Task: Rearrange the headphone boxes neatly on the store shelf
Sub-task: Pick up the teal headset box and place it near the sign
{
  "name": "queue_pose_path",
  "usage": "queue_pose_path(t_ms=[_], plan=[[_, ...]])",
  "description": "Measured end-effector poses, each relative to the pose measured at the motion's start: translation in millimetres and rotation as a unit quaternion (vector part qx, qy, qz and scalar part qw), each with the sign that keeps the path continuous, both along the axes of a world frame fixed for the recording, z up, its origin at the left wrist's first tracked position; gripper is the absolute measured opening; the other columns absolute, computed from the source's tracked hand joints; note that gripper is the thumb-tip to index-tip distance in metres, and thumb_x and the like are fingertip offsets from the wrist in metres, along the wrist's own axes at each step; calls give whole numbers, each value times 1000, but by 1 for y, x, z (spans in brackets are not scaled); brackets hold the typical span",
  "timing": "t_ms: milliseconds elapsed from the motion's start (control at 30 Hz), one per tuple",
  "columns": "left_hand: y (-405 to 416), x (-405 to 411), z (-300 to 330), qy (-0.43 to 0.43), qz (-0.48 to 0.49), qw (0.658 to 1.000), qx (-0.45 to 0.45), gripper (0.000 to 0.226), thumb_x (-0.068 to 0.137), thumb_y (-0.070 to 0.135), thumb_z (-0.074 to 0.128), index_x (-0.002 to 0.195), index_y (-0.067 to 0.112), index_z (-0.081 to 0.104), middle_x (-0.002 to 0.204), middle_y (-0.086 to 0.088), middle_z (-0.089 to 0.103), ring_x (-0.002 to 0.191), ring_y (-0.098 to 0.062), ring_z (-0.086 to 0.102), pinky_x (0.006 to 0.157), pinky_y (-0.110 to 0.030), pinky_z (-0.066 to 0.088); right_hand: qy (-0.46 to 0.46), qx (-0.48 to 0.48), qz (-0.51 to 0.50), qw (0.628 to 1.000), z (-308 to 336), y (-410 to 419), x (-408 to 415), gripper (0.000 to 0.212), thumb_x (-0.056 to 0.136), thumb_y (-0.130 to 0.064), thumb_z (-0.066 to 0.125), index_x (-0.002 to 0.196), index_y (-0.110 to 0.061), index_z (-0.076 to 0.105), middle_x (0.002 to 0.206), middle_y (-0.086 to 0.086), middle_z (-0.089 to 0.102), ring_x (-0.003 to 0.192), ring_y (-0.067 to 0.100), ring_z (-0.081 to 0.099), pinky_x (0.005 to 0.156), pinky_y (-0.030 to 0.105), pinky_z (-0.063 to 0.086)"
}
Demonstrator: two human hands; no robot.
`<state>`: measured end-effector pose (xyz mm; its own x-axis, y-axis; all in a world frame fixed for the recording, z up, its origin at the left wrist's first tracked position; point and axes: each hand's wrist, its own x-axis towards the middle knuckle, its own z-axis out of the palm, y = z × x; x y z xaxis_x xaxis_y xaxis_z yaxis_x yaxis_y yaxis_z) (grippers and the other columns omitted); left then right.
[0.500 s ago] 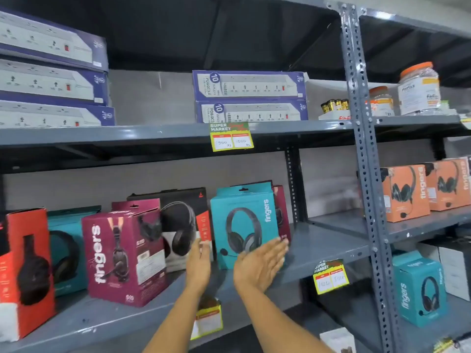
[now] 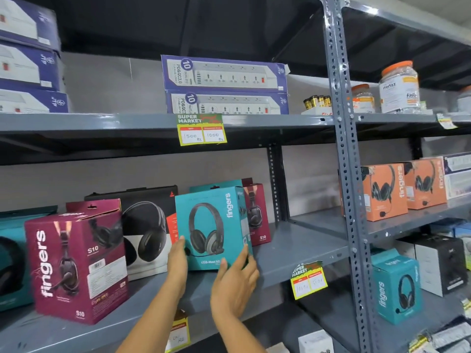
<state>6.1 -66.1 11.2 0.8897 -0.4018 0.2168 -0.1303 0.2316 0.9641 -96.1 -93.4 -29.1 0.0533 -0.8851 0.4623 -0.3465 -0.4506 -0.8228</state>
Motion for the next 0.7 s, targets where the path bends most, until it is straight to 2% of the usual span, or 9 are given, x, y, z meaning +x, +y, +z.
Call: queue_pose_path(t_ms=[100,133,200,267,400,500,567,633,700], plan=[[25,-17,1,-111,20,993,-33,19,94,27,51,112,26,58,121,-3,59,100,-14,59,84,-32,47,-134,-54,43,989,-1,2,-21,52,93,-29,56,143,-20,42,129,5,49,115,21,45,95,38,47],[36,-23,2,-159,25,986,-39,25,92,23,55,117,27,57,123,-2,58,104,-13,58,88,-33,47,-192,-59,72,977,0,1,-28,49,93,-25,57,140,-21,46,124,4,49,110,17,48,94,37,48],[58,-40,4,-224,56,972,-45,42,89,19,61,128,33,54,120,0,58,108,-6,56,96,-37,45,-300,-39,152,941,4,1,-46,45,92,-19,59,136,-24,50,117,-1,46,103,7,55,89,22,51],[78,-63,7,-267,97,957,-56,50,87,21,64,131,40,50,113,8,55,104,5,52,89,-28,43,-359,-26,221,906,6,4,-64,43,90,-14,61,130,-27,53,114,-3,47,100,-1,59,80,6,48],[110,-109,-1,-283,130,945,-105,59,79,28,67,132,43,47,116,7,52,111,-5,54,88,-27,48,-373,-41,281,883,4,18,-90,45,88,-10,62,130,-24,55,116,-4,51,99,-14,58,75,-3,43],[129,-126,-7,-264,149,943,-140,59,71,34,65,122,55,46,117,4,51,110,-4,54,81,-9,50,-370,-42,328,868,3,32,-97,47,87,-15,61,132,-26,53,118,-5,52,102,-13,57,76,-2,44],[136,-131,-9,-259,159,941,-150,58,70,33,65,119,58,45,118,3,50,113,-8,54,77,-4,48,-373,-41,349,859,6,39,-100,48,85,-20,60,131,-30,53,119,-6,51,103,-12,57,76,-1,45],[141,-136,-6,-270,165,936,-153,59,71,34,65,121,57,44,118,8,50,116,-11,53,80,-10,50,-380,-47,353,854,11,45,-102,47,83,-25,59,128,-35,52,120,-8,51,102,-13,57,76,-1,45],[144,-137,-2,-284,167,932,-151,60,73,34,65,124,55,43,120,10,49,118,-13,52,87,-24,52,-387,-57,351,851,16,49,-104,46,81,-28,58,126,-39,51,120,-9,51,101,-15,56,75,-2,44]])
